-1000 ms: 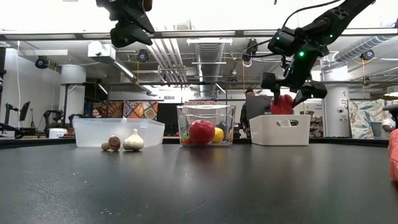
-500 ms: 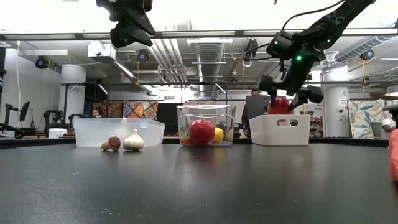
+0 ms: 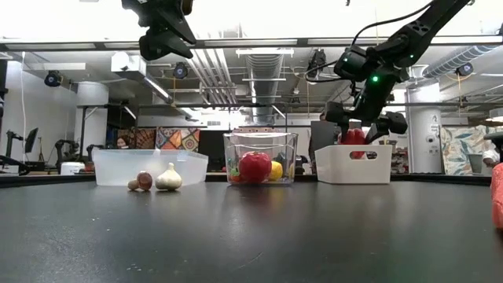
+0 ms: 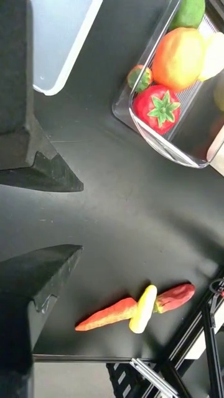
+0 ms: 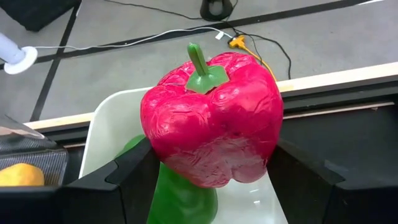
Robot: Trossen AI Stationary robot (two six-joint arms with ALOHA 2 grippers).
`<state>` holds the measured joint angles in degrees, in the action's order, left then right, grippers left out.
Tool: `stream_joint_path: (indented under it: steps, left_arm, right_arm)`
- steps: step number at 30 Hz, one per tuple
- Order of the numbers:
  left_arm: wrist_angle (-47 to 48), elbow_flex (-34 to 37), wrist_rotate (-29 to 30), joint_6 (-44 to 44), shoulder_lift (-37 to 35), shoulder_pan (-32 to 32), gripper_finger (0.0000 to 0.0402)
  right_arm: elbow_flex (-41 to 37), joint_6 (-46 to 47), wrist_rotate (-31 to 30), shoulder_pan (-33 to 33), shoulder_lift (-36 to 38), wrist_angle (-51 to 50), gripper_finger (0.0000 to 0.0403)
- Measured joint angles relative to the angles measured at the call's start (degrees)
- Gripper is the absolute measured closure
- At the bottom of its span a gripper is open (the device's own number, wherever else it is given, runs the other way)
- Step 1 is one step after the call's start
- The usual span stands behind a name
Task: Sort produce into baskets
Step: Put the red right bell pepper into the white bin
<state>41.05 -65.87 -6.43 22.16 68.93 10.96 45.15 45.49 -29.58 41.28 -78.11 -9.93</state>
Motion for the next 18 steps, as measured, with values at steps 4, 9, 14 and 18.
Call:
stream_joint_path:
  steps: [4, 9, 14, 18]
  left_arm:
    - [0.0, 0.0, 0.0, 0.0, 0.0, 0.0, 0.0271]
    - [0.0, 0.0, 0.0, 0.3, 0.0, 0.0, 0.0271]
    - [0.0, 0.0, 0.0, 0.7, 0.0, 0.0, 0.0271]
    - [0.0, 0.0, 0.0, 1.1, 0.0, 0.0, 0.0271]
  right_arm:
    - [0.0, 0.0, 0.0, 0.0, 0.0, 0.0, 0.0141]
    - [0.0, 0.4, 0.9, 0.0, 0.1, -0.3, 0.0117]
    - [0.0, 0.4, 1.1, 0.0, 0.1, -0.6, 0.0092]
    - [0.0, 0.5, 1.1, 0.0, 0.1, -0.6, 0.0090]
